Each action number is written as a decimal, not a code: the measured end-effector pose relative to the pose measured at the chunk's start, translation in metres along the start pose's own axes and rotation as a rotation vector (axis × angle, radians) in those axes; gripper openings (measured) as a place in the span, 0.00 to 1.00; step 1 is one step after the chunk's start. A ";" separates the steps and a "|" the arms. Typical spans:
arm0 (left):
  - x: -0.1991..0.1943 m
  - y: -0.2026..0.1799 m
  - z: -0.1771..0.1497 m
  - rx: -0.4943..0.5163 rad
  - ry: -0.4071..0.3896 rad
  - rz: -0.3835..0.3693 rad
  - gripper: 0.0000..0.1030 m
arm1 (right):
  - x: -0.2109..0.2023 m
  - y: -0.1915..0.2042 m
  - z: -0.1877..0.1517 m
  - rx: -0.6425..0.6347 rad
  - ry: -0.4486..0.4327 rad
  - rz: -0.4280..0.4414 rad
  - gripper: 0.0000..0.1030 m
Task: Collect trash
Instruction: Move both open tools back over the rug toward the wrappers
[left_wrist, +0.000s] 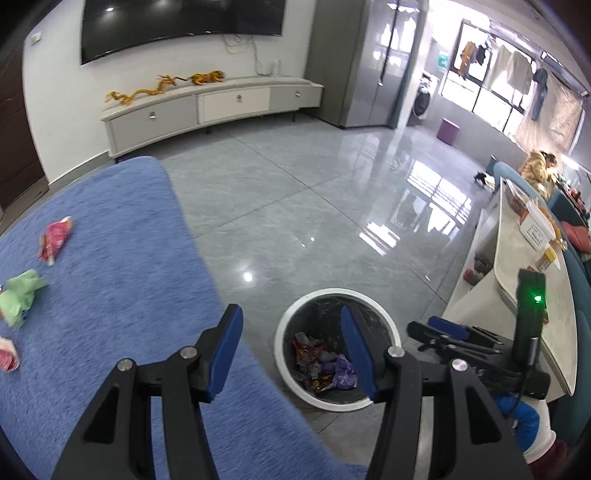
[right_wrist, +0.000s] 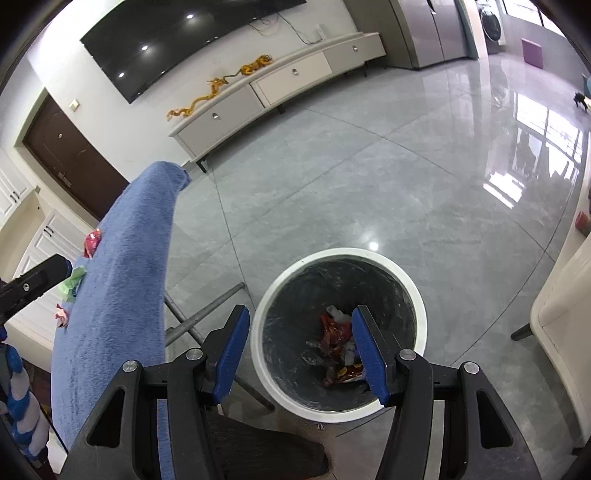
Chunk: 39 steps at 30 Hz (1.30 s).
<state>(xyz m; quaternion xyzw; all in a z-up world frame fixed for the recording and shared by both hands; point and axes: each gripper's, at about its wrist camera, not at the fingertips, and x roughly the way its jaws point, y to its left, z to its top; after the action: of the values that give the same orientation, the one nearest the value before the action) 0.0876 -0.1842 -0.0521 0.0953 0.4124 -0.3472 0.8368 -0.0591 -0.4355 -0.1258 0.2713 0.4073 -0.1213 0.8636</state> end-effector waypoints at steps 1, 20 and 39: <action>-0.006 0.008 -0.002 -0.015 -0.009 0.008 0.52 | -0.003 0.004 -0.001 -0.007 -0.005 0.004 0.55; -0.147 0.124 -0.033 -0.244 -0.302 0.227 0.52 | -0.110 0.108 0.017 -0.187 -0.257 0.125 1.00; -0.360 0.208 -0.037 -0.362 -0.543 0.482 0.53 | -0.251 0.254 0.019 -0.473 -0.448 0.374 1.00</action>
<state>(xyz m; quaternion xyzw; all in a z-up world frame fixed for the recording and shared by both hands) 0.0509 0.1671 0.1699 -0.0547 0.1964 -0.0754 0.9761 -0.0983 -0.2398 0.1711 0.1006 0.1684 0.0796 0.9773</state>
